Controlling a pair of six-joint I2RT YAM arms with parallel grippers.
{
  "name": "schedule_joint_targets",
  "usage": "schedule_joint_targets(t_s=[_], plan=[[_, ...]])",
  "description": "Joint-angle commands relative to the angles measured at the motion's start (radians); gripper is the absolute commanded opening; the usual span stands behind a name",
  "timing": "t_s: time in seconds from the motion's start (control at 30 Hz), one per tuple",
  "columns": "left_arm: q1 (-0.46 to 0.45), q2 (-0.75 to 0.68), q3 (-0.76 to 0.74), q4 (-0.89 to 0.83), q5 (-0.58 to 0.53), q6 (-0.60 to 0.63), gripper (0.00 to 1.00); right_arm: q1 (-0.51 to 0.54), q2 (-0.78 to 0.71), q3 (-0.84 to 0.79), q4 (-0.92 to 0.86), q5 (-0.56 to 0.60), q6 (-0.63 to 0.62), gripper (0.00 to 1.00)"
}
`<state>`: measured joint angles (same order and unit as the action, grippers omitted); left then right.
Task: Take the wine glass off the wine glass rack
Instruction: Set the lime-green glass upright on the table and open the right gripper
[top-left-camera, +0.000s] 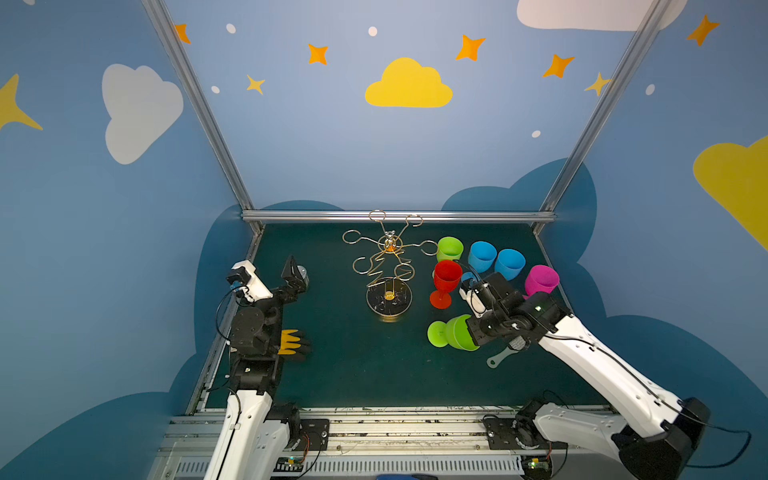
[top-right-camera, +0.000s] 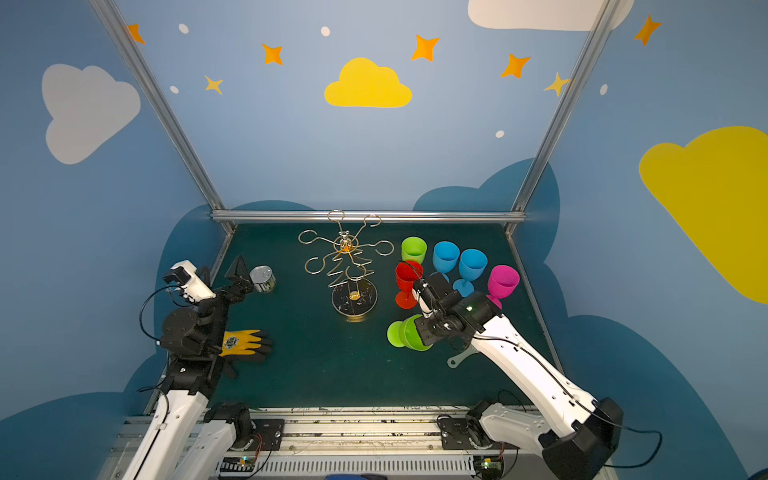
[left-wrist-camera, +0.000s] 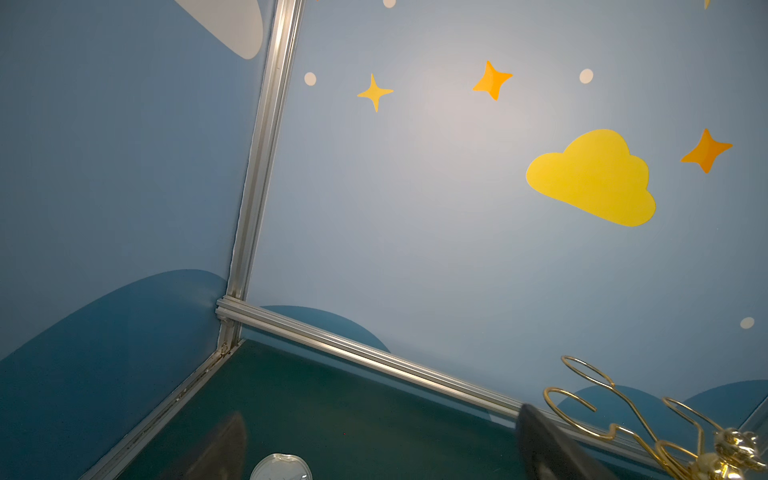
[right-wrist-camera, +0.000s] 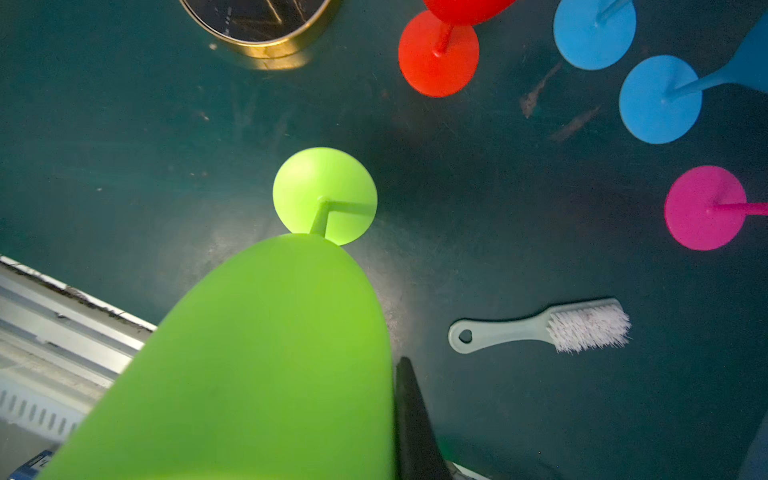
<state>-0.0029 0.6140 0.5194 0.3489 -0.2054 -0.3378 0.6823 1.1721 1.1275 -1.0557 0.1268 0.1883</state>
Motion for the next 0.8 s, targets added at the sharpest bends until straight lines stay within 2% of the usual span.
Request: schedule_joint_targets(t_s=[0.0,0.23,0.33,0.43,0.57,0.77], plan=[[0.01,-0.012,-0.012,0.003,0.017,-0.016,1.0,0.0,0.05,0.029,0.038,0.048,0.021,0.0],[0.03,-0.009,-0.015,0.005,0.038,-0.045,1.0,0.001,0.192,0.09,0.053,0.037,0.035,0.0],[0.038,-0.012,-0.019,0.004,0.041,-0.053,1.0,-0.002,0.272,0.147,0.007,0.017,0.025,0.02],[0.044,-0.012,-0.019,0.006,0.045,-0.06,1.0,-0.003,0.354,0.231,-0.072,0.009,0.086,0.06],[0.054,-0.014,-0.02,0.006,0.051,-0.069,1.0,-0.003,0.379,0.243,-0.048,-0.03,0.084,0.16],[0.062,-0.014,-0.025,0.007,0.053,-0.079,1.0,-0.007,0.305,0.226,0.04,-0.093,0.059,0.42]])
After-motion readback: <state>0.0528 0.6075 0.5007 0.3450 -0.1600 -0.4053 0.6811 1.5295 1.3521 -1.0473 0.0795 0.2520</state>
